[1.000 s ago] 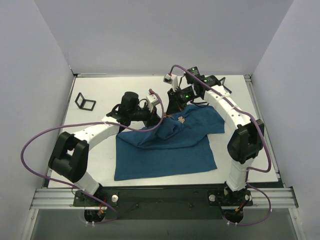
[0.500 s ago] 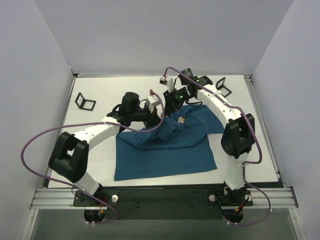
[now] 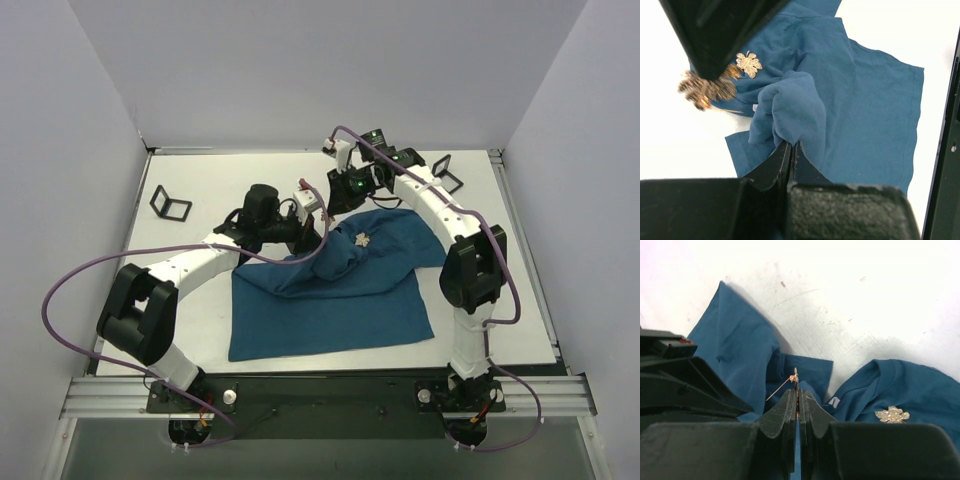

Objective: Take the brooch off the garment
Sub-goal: Remove the brooch from the flattened clothing, then close the brooch.

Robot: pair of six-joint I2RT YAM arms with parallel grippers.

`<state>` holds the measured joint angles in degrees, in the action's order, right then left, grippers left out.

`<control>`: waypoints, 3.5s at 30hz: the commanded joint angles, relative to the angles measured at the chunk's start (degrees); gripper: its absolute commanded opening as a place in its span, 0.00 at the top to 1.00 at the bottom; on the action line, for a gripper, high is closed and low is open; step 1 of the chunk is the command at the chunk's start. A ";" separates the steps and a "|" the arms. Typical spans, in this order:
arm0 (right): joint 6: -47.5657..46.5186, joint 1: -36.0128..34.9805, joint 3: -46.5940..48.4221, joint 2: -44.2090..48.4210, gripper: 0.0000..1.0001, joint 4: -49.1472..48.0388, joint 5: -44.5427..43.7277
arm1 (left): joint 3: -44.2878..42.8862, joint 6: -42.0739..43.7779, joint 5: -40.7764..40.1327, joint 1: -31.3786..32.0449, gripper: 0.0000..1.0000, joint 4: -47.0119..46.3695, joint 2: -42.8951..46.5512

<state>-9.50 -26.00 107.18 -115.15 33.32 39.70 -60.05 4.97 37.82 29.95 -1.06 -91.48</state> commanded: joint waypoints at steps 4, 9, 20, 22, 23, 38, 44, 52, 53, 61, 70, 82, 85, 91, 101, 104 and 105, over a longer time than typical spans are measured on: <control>5.89 1.83 2.69 -1.04 1.00 -2.38 -5.77 | -2.96 0.48 -4.15 -0.07 1.00 -0.52 2.27; 9.14 5.16 1.81 -0.07 1.00 -2.73 -4.20 | -3.58 0.30 -11.69 -0.77 1.00 -0.08 3.06; 8.62 10.62 -6.80 7.92 1.00 -3.53 2.22 | -8.32 -2.86 -27.36 -8.24 1.00 7.21 -0.09; 8.53 10.62 -8.29 9.24 1.00 -3.53 3.09 | -8.85 -3.39 -27.98 -9.56 1.00 8.52 -0.80; 8.36 10.62 -8.73 9.68 1.00 -3.61 3.36 | -9.12 -3.56 -28.07 -9.91 1.00 8.70 -1.32; 3.87 9.74 -16.03 17.15 1.00 -3.26 14.86 | -10.35 -1.73 -21.58 -10.27 0.35 8.80 1.91; 0.90 9.21 -16.47 19.09 1.00 0.33 22.08 | -8.59 4.07 -2.34 -10.09 0.26 6.07 9.82; -2.54 7.37 -19.28 20.76 1.00 3.15 30.42 | -2.11 -3.80 20.86 -9.48 0.25 -2.43 12.55; -2.54 6.93 -19.63 20.58 1.00 3.07 31.48 | -1.04 -4.70 21.84 -9.22 0.25 -6.28 12.64; -3.51 4.38 -20.87 17.34 1.00 2.98 34.74 | 1.60 -8.49 23.08 -5.44 0.25 -9.57 10.54; -4.56 3.24 -21.48 15.57 1.00 3.15 34.12 | 3.71 -14.02 26.07 -4.47 0.25 -16.78 8.25; -5.36 3.41 -21.40 16.10 1.00 3.33 34.65 | 2.92 -15.52 28.97 -3.50 0.30 -16.60 4.03; -5.36 3.67 -21.31 15.84 1.00 3.33 34.74 | 2.92 -15.52 29.15 -3.06 0.33 -16.78 3.59; -5.53 3.85 -21.39 15.66 1.00 3.33 35.09 | 4.24 -18.85 29.85 -2.71 0.38 -21.86 2.71; -5.62 3.85 -21.39 15.40 1.00 3.33 35.27 | 4.59 -20.09 29.50 -2.53 0.44 -23.37 1.75; -5.71 3.94 -21.39 15.57 1.00 3.33 35.27 | 4.68 -20.09 29.59 -2.53 0.45 -23.37 1.83; -5.62 3.94 -21.39 15.57 1.00 3.42 35.27 | 4.68 -20.00 29.50 -2.53 0.46 -23.37 1.83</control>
<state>-13.43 -22.44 85.91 -100.12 35.83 71.44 -55.18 -14.85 65.95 27.22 -21.26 -89.27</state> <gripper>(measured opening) 0.042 0.552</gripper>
